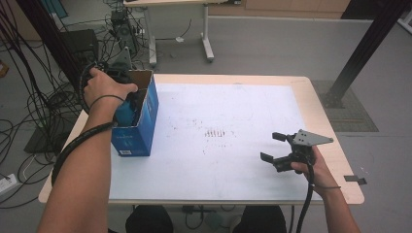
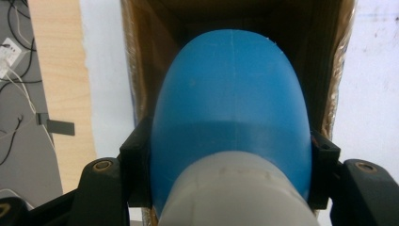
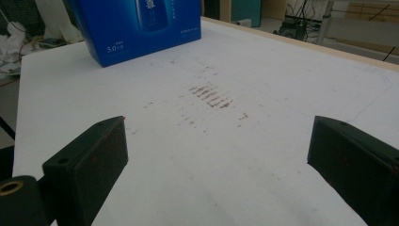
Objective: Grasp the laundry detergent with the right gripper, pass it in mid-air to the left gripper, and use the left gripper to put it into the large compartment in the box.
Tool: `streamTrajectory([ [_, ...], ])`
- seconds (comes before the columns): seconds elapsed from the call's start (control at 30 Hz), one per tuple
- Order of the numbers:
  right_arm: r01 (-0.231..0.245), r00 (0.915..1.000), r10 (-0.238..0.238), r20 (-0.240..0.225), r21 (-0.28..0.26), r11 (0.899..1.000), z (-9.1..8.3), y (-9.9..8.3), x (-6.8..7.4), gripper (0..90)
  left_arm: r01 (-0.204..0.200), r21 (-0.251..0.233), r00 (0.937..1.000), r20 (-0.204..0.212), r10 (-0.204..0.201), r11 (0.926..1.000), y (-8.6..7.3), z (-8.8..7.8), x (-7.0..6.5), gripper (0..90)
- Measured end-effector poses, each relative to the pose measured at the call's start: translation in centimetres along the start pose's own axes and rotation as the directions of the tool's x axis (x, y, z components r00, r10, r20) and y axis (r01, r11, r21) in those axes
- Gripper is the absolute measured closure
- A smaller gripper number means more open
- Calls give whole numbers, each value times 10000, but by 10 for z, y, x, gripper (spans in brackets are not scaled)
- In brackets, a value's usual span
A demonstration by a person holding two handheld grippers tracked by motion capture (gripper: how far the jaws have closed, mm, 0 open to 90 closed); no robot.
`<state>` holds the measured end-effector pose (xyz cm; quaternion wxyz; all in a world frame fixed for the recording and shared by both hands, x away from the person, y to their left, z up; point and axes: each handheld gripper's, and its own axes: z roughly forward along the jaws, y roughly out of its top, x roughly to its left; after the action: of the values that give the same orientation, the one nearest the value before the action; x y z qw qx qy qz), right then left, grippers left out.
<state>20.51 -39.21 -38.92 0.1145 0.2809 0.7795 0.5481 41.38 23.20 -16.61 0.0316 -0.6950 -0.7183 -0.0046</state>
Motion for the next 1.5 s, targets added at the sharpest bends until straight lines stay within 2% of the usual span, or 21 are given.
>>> streamTrajectory([
  [0.33,-24,10000,24,55,51,10000,-2,-2,0,48,-141,253,9998,-168,145,9996,2,14,-7,377],
  [0.6,-39,10000,39,31,54,10000,-2,-2,0,49,-87,447,10000,-10,88,9990,3,24,-4,377],
  [0.83,-60,10000,60,39,65,10000,-2,-3,0,49,-178,545,9998,-71,182,9984,3,33,-5,377],
  [1.5,-95,10000,95,18,26,10000,-1,-5,-1,49,-149,487,9998,-135,155,9987,1,33,-6,376],
])
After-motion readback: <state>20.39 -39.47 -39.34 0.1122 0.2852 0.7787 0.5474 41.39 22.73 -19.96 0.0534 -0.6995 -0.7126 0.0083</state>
